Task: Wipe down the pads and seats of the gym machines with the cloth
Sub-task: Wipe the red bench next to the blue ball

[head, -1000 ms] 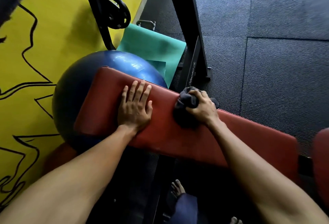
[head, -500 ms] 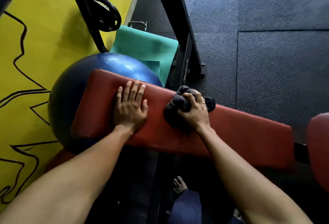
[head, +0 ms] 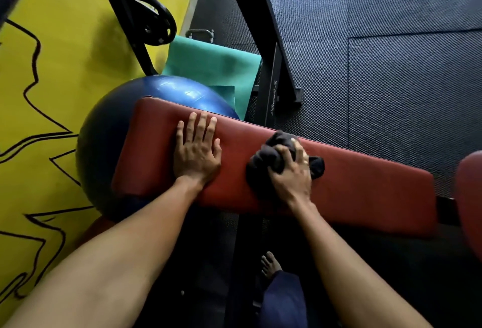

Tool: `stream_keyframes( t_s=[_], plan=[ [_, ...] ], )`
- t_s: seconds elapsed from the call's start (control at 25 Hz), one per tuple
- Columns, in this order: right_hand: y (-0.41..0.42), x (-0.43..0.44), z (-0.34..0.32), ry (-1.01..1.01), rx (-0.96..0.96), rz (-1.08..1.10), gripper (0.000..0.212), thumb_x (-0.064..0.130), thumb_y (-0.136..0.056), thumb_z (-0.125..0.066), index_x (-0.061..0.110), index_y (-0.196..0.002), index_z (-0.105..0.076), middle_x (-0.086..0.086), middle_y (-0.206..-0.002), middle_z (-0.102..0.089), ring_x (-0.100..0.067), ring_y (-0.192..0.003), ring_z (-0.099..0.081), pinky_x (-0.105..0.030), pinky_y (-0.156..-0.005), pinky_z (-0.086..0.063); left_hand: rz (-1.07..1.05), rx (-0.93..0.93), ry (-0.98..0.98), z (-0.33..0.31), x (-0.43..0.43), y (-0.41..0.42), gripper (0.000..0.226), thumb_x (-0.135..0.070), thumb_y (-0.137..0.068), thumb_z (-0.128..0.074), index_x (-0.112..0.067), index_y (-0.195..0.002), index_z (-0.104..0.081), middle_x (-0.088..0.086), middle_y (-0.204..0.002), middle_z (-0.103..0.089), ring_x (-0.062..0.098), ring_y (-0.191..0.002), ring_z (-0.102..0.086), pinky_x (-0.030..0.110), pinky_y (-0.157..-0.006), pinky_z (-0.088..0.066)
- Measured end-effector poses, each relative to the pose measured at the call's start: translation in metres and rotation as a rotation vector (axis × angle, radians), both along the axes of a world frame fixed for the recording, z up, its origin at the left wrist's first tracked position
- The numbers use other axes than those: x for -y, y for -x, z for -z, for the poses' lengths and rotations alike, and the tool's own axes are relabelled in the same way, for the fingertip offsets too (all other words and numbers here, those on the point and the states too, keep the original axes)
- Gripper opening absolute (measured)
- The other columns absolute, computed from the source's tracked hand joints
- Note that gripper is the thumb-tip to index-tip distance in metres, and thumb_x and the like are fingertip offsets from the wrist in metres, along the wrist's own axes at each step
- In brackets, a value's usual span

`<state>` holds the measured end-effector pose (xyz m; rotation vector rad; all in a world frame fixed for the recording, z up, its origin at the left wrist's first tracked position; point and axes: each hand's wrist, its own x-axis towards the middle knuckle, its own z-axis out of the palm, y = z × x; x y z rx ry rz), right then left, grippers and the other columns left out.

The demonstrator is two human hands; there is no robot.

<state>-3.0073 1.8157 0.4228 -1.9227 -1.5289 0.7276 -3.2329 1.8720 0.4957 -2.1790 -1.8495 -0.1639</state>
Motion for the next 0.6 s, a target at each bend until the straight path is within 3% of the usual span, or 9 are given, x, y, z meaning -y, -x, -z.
stream_keyframes(
  t_s=[0.08, 0.16, 0.28, 0.4, 0.6],
  plan=[
    [0.025, -0.03, -0.018, 0.042, -0.07, 0.058, 0.058, 0.047, -0.075, -0.058, 0.029, -0.13, -0.062, -0.01, -0.155, -0.038, -0.039, -0.143, -0.034, -0.045, -0.119, -0.031, 0.005, -0.008, 0.011, 0.002, 0.0, 0.003, 0.058, -0.036, -0.096, -0.041, -0.018, -0.152, -0.041, 0.008, -0.16, -0.035, 0.03, -0.15, -0.026, 0.052, -0.123, -0.012],
    [0.058, -0.034, -0.033, -0.05, -0.073, -0.014, 0.058, 0.044, -0.074, -0.06, 0.026, -0.129, -0.063, -0.012, -0.154, -0.04, -0.039, -0.146, -0.03, -0.046, -0.122, -0.026, 0.011, -0.04, 0.012, 0.003, -0.001, 0.004, 0.059, -0.036, -0.097, -0.04, -0.017, -0.152, -0.041, 0.009, -0.16, -0.035, 0.03, -0.15, -0.026, 0.053, -0.123, -0.012],
    [0.065, 0.02, -0.023, -0.118, -0.041, -0.144, 0.057, 0.045, -0.075, -0.064, 0.027, -0.129, -0.062, -0.009, -0.157, -0.037, -0.036, -0.15, -0.026, -0.043, -0.124, -0.022, 0.016, -0.04, 0.026, 0.002, 0.0, 0.004, 0.058, -0.036, -0.098, -0.038, -0.016, -0.152, -0.04, 0.009, -0.16, -0.035, 0.031, -0.15, -0.026, 0.053, -0.123, -0.013],
    [0.023, 0.069, -0.001, -0.131, -0.021, -0.237, 0.058, 0.045, -0.075, -0.063, 0.028, -0.131, -0.06, -0.008, -0.16, -0.034, -0.035, -0.149, -0.03, -0.044, -0.122, -0.027, 0.012, -0.034, 0.038, -0.005, 0.002, -0.002, 0.058, -0.035, -0.098, -0.038, -0.014, -0.151, -0.042, 0.009, -0.158, -0.038, 0.032, -0.149, -0.027, 0.053, -0.123, -0.012],
    [0.011, 0.025, -0.008, 0.125, -0.058, 0.053, 0.058, 0.044, -0.085, -0.068, 0.032, -0.14, -0.052, -0.008, -0.163, -0.023, -0.037, -0.15, -0.02, -0.045, -0.124, -0.02, 0.013, -0.003, 0.084, -0.01, 0.012, -0.001, 0.058, -0.035, -0.097, -0.037, -0.013, -0.15, -0.044, 0.01, -0.159, -0.037, 0.032, -0.149, -0.028, 0.052, -0.123, -0.011]
  ],
)
